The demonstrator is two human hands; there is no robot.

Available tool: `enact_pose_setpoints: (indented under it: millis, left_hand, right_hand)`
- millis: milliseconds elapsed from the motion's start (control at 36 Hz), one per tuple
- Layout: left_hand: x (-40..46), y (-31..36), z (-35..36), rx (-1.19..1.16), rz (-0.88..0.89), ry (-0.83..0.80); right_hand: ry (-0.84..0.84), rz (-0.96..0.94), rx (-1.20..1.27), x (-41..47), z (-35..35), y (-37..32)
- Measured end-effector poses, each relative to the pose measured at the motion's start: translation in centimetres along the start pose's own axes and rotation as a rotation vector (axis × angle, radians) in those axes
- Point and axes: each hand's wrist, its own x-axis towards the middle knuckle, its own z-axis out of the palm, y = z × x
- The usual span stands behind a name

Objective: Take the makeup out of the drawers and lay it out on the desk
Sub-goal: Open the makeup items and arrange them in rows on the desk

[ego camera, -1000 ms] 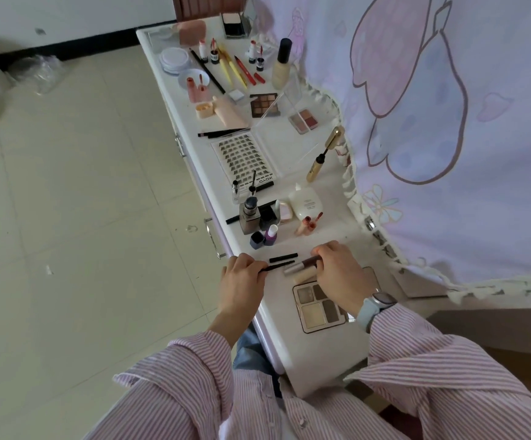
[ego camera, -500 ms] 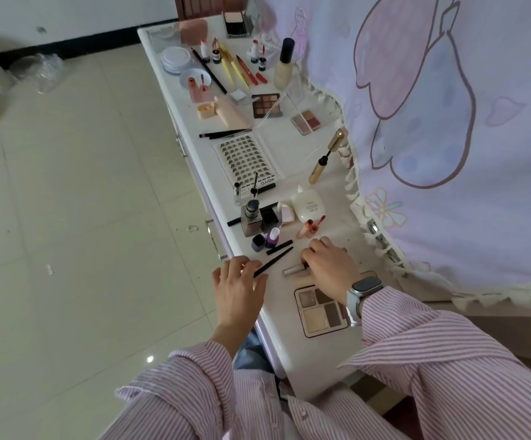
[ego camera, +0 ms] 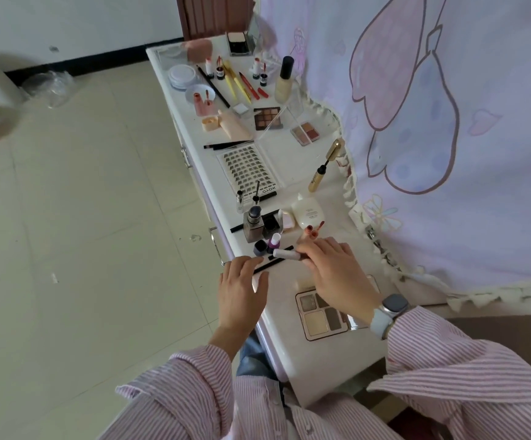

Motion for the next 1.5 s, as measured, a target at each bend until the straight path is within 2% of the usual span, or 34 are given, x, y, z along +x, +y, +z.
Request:
enact_pose_setpoints:
  millis: [167, 278, 361, 472, 611, 694, 778, 889, 1056, 1139, 1194, 1306, 1417, 1500]
  left_hand:
    - [-0.7, 2.2, -3.5, -0.407, -0.238, -0.085]
    - [-1.4, 3.5, -4.8, -0.487, -0.278, -0.190]
    - [-1.4, 3.7, -5.8, -0.508, -0.259, -0.251]
    - [-2.3, 4.1, -6.7, -0.602, -0.317, -0.351]
    - [-3.2, 4.7, -7.1, -0.606, -0.341, -0.495]
    - [-3.5, 4.6, -7.4, -0.522, -0.264, -0.425]
    - [-3.7, 3.6, -8.0, -0.418, -0.236, -0.359]
    - [-3.8, 2.6, -9.3, -0.295, -0.169, -0.324]
    - [-3.4, 3.0, -10.3, -0.275, -0.087, -0.232]
    - [-3.6, 3.5, -10.5, -0.256, -0.043, -0.254]
    - [-3.8, 3.9, -10.5, -0.305, -0.075, -0.243]
    - [-3.8, 4.0, -10.7, -0.511, -0.272, -0.198]
    - [-3.7, 3.3, -11.2, -0.499, -0.249, -0.281]
    - [-3.7, 2.8, -11.2, -0.437, -0.221, -0.357]
  right_hand:
    - [0.108, 0.300, 0.828, -0.4, -1.6, -2.8]
    - [0.265, 0.514, 1.222, 0.0, -2.0, -4.1]
    - [0.321, 0.532, 1.259, 0.2, -2.4, -4.9]
    - [0.270, 0.504, 1.280, -0.9, -2.1, -6.1]
    - [0.217, 0.590, 1.522, -1.7, -0.9, -7.0]
    - [0.131, 0.583, 1.497, -2.4, -0.6, -7.2]
    - [0.095, 0.576, 1.344, -2.9, -0.9, -6.7]
    - [0.074, 0.686, 1.231, -3.0, -1.5, -5.8]
    - [0.172, 0.753, 1.293, -3.0, -0.8, -5.9]
    - [0.252, 0.685, 1.198, -3.1, -0.6, -6.2]
    - [0.258, 0.594, 1.119, -3.2, -0.8, -6.2]
    - [0.102, 0.478, 1.154, -3.2, -1.2, -6.3]
    - [-0.012, 0.486, 1.193, -2.9, -1.5, -5.7]
    - [-0.088, 0.544, 1.000, -2.4, -1.5, -5.3]
